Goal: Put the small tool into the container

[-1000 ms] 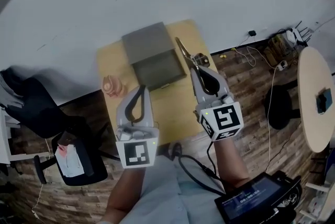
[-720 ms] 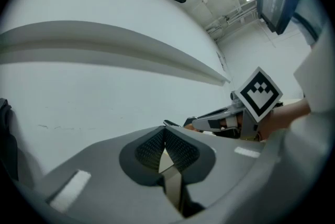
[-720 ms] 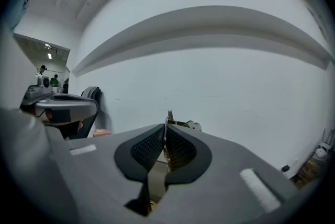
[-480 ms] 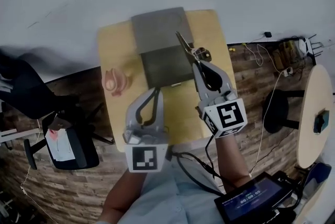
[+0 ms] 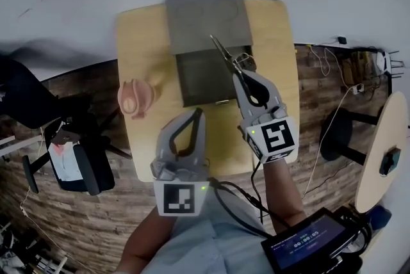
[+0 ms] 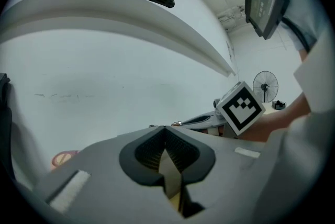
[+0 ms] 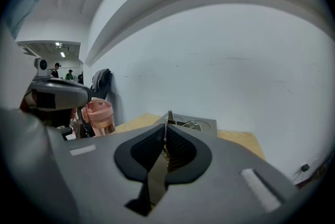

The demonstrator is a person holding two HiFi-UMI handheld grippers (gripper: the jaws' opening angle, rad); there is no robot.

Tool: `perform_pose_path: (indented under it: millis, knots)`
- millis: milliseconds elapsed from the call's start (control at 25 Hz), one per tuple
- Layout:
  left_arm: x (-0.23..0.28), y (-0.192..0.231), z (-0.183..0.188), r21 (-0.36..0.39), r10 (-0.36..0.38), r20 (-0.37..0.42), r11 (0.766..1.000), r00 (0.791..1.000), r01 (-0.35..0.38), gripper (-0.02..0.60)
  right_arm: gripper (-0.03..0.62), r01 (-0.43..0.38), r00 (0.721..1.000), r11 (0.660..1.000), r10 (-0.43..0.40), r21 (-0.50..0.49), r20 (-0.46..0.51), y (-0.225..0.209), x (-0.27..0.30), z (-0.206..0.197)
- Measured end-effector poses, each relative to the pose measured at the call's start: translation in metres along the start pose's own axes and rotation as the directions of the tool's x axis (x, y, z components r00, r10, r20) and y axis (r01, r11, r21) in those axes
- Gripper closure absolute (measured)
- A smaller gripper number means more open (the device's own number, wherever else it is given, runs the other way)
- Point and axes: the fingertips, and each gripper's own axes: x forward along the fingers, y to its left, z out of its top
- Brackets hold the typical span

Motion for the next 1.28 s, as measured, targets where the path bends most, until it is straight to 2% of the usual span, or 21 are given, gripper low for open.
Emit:
perform_pose_path:
  millis: [280,480,720,1040,1280]
  knots:
    - [0.021,0.018,-0.032,-0.035,0.013,-0.05,0.999,0.999,-0.014,0.572,0.585,-0.076,0.997,0.996,0.075,-0.041,-0.037,0.011,0.038,-0.032]
    - [0.018,0.018,-0.033,-0.038,0.016,-0.054,0.999,0.998,-0.018,0.572,0.585,-0.12,0.991,0.987,0.111,-0.11,-0.08,0.018,0.037,-0.042]
    - [0.017,0.027,-0.039,-0.058,0.031,-0.067,0.998,0.997,-0.035,0.572,0.585,-0.169,0.98,0.977,0.152,-0.134,-0.125,0.023,0.041,-0.054]
    - [0.022,0.031,-0.038,-0.066,0.022,-0.064,0.997,0.998,-0.026,0.572,0.583,-0.238,0.96,0.961,0.21,-0.143,-0.185,0.03,0.045,-0.061]
    - [0.025,0.033,-0.04,-0.076,0.008,-0.073,0.997,0.997,-0.014,0.572,0.583,-0.296,0.931,0.943,0.249,-0.153,-0.266,0.035,0.053,-0.069]
